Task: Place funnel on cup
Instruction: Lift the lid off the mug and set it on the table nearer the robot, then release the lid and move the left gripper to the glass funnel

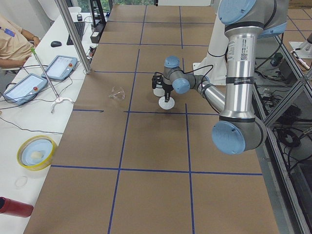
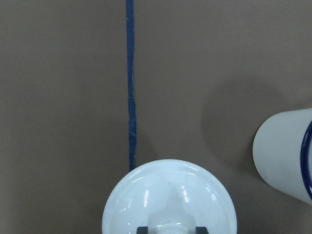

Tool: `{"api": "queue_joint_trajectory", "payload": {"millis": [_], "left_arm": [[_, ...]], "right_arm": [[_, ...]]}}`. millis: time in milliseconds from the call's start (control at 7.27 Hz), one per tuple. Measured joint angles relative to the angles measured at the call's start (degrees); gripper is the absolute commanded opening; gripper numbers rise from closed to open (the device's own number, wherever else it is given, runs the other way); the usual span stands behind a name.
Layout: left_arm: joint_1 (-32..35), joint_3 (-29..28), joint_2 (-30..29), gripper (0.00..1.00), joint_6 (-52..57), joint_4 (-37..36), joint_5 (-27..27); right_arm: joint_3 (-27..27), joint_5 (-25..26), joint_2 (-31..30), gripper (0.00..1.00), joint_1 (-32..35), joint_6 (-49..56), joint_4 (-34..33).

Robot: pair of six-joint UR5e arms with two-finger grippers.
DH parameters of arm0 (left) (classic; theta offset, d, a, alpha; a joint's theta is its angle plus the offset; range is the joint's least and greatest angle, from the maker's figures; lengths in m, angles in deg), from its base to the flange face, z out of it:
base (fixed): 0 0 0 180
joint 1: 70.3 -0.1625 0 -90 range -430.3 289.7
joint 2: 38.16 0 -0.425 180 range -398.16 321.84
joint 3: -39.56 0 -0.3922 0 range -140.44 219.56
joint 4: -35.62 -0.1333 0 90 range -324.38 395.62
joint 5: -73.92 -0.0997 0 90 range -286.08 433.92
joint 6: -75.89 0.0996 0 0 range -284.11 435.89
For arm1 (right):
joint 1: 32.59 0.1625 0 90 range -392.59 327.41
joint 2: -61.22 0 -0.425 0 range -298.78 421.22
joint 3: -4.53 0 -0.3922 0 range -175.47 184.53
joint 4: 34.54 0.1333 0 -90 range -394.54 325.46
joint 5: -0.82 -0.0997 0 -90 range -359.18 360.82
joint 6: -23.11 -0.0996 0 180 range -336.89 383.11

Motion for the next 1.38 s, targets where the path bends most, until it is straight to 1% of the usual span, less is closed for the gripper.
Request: {"api": "queue_joint_trajectory", "payload": {"millis": [138,275,412,550,688,962,1100,1238,1375], "left_arm": [[-1.4,-1.6,-1.2,0.00,-1.0,0.4,-0.4],[-2.0,-2.8,-2.0,0.25,-1.3,0.5,-0.5],[-2.3,-3.8,-2.5,0.71,-1.4,0.5,-0.6],[-2.4,-4.7,-3.2,0.95,-1.5,0.5,-0.6],[-2.5,-5.5,-3.8,1.00,-1.5,0.5,-0.6],[-2.2,-5.5,-4.3,1.00,-1.3,0.5,-0.6],[-1.4,-4.4,-4.2,1.00,-1.1,0.5,-0.5],[1.1,-3.3,-4.2,1.00,-1.0,0.5,-0.4],[5.8,-2.7,-4.8,1.00,-1.3,1.3,-0.4]], "right_arm": [[0.0,0.0,0.0,1.00,0.0,0.0,0.0],[0.0,0.0,0.0,1.00,0.0,0.0,0.0],[0.0,0.0,0.0,1.00,0.0,0.0,0.0],[0.0,0.0,0.0,1.00,0.0,0.0,0.0],[0.0,0.0,0.0,1.00,0.0,0.0,0.0],[0.0,0.0,0.0,1.00,0.0,0.0,0.0],[0.0,0.0,0.0,1.00,0.0,0.0,0.0],[0.0,0.0,0.0,1.00,0.0,0.0,0.0],[0.0,0.0,0.0,1.00,0.0,0.0,0.0]]}}
